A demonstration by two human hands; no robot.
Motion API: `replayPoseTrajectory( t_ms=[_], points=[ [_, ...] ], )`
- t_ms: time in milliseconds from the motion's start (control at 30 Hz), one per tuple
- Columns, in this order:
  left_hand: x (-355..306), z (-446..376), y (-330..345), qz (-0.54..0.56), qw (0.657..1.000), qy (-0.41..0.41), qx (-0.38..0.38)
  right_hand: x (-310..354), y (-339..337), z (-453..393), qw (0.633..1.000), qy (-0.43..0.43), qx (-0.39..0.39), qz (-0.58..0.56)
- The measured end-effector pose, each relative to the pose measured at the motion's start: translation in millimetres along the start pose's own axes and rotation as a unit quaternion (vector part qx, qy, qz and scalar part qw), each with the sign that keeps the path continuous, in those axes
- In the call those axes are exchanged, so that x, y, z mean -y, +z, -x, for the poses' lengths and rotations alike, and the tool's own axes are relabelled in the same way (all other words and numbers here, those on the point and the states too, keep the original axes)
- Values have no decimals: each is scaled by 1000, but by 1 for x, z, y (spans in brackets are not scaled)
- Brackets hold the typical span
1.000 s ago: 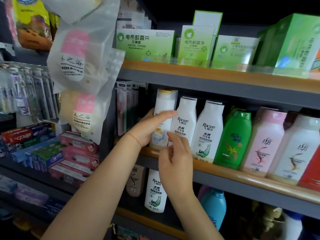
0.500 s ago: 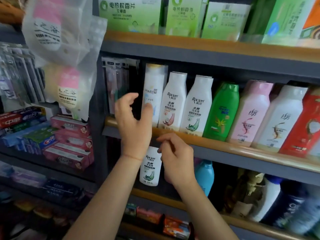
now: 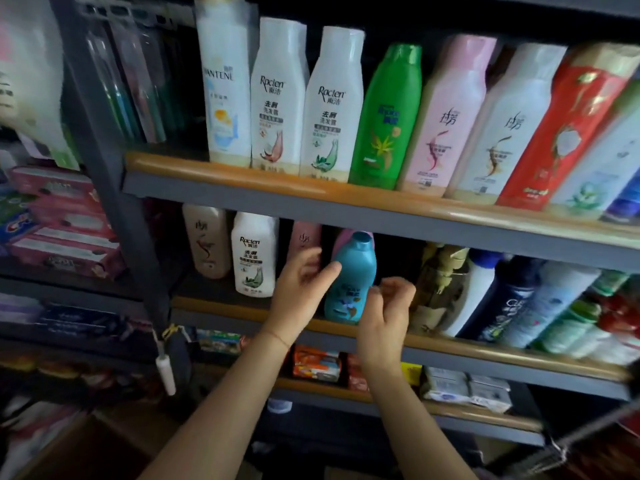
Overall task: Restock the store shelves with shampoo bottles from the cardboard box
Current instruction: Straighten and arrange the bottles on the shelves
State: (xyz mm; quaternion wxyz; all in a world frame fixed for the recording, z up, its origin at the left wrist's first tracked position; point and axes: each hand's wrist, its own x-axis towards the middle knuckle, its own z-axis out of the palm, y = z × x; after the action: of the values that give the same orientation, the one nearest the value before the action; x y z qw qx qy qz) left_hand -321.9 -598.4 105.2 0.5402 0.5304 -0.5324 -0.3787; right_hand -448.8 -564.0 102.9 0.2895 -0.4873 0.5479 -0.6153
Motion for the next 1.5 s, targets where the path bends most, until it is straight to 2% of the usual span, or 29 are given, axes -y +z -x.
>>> replayPoseTrajectory(
  t_ms=[133, 200, 267, 367, 433, 500, 567, 933, 1500],
  points=[
    [-8, -13, 27, 26, 998, -15, 49, -6, -2, -15, 997, 46, 65, -20],
    [-24, -14, 41, 76, 996, -30, 26, -8, 1, -26, 989, 102, 100, -44],
    [-33, -16, 48, 162, 980, -118, 3, -16, 6, -42, 977, 166, 108, -78],
    [-28, -29, 54, 235, 949, -208, 23, -47, 16, -69, 955, 253, 105, -115],
    [-14, -41, 53, 236, 949, -206, 39, -79, 22, -90, 946, 269, 118, -138],
    [-1, -51, 54, 241, 950, -198, 31, -60, 24, -90, 937, 293, 117, -148],
    [8, -59, 57, 253, 947, -194, 38, -43, 25, -88, 930, 301, 125, -167],
    [26, -77, 59, 275, 941, -186, 58, -57, 29, -97, 917, 297, 138, -229],
    [37, -83, 59, 314, 920, -203, 116, -55, 26, -84, 930, 274, 132, -207]
  ],
)
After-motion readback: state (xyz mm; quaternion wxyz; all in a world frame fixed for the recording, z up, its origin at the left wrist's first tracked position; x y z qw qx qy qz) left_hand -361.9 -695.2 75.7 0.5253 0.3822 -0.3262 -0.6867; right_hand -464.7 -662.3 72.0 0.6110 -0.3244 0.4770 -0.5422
